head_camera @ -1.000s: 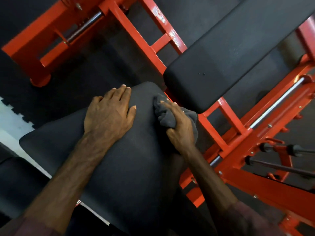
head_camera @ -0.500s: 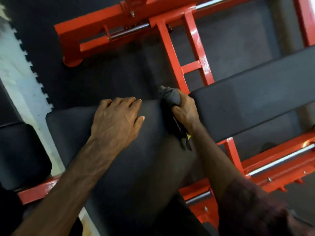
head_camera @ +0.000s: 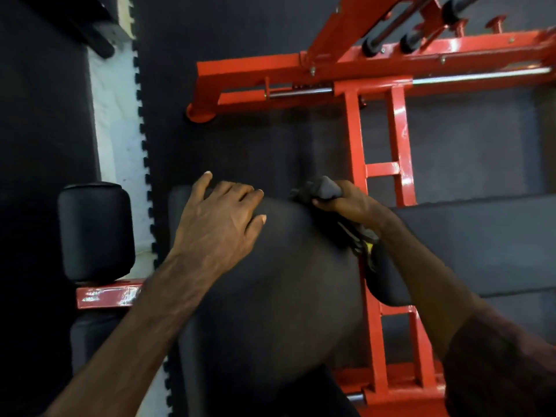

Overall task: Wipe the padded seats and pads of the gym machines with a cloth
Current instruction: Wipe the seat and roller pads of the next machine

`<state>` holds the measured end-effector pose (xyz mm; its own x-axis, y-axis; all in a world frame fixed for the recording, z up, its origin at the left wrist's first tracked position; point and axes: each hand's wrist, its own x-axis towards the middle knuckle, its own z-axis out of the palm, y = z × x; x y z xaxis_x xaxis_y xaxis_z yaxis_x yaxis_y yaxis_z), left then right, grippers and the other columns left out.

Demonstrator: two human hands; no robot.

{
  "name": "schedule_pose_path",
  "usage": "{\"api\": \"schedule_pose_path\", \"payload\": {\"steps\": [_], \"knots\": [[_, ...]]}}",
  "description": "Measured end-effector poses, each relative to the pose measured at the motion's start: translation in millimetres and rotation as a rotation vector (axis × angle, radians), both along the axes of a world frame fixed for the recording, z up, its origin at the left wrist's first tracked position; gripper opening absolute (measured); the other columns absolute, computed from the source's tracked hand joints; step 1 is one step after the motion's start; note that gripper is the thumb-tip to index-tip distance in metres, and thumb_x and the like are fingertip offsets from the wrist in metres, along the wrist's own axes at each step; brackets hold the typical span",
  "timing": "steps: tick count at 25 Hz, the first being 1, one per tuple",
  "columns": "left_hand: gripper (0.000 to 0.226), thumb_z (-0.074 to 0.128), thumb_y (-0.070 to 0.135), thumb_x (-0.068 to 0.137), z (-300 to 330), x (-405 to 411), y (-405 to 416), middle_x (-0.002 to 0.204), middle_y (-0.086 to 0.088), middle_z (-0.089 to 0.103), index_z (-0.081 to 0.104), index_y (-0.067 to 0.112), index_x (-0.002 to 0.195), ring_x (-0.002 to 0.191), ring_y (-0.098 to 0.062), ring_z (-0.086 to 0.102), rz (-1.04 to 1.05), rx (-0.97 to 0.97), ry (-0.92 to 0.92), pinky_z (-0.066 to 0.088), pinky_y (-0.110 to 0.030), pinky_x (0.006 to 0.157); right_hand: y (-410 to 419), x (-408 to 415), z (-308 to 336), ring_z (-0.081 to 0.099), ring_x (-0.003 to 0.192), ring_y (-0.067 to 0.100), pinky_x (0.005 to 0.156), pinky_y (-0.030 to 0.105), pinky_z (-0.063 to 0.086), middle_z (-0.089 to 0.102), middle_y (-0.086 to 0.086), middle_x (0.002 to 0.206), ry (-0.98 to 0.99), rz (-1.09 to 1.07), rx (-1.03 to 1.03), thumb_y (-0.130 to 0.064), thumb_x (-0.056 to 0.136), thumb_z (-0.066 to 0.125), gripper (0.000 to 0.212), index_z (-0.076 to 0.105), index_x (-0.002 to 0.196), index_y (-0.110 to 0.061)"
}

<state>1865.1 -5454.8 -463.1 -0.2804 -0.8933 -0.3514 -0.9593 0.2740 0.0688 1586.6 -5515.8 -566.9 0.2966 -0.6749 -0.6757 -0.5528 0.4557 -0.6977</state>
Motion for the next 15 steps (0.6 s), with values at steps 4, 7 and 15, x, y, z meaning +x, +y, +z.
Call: {"api": "schedule_pose_path", "payload": {"steps": [4, 7, 15], "knots": [[0.048, 0.057, 0.043, 0.101, 3.4, 22.7, 9.6, 0.145, 0.001, 0.063, 0.063, 0.022, 0.143, 0.143, -0.021, 0.050, 0.083, -0.079, 0.100, 0.024, -0.061, 0.125, -12.0, 25.0, 14.0, 0.071, 0.091, 0.007, 0.088, 0.031, 0.057, 0.078, -0.008, 0.098, 0.031, 0.096, -0.016, -0.018, 0.093, 0.079, 0.013, 0.075, 0.103, -0.027], [0.044, 0.052, 0.042, 0.104, -1.1, 34.3, 16.2, 0.147, 0.003, 0.061, 0.065, 0.024, 0.142, 0.145, -0.020, 0.047, 0.133, -0.148, 0.188, 0.025, -0.057, 0.126, -17.1, 69.6, 28.9, 0.071, 0.089, 0.002, 0.082, 0.021, 0.056, 0.078, -0.011, 0.093, -0.134, 0.127, -0.012, -0.019, 0.092, 0.079, 0.010, 0.076, 0.097, -0.027], [0.052, 0.061, 0.049, 0.101, -8.4, 68.5, 26.2, 0.148, 0.011, 0.055, 0.061, 0.023, 0.146, 0.142, -0.012, 0.045, 0.460, -0.166, 0.580, 0.047, -0.038, 0.113, -12.2, 93.2, 34.9, 0.073, 0.096, 0.009, 0.090, 0.032, 0.058, 0.079, -0.007, 0.099, -0.101, 0.068, -0.062, -0.035, 0.083, 0.081, 0.021, 0.077, 0.102, -0.026]]}}
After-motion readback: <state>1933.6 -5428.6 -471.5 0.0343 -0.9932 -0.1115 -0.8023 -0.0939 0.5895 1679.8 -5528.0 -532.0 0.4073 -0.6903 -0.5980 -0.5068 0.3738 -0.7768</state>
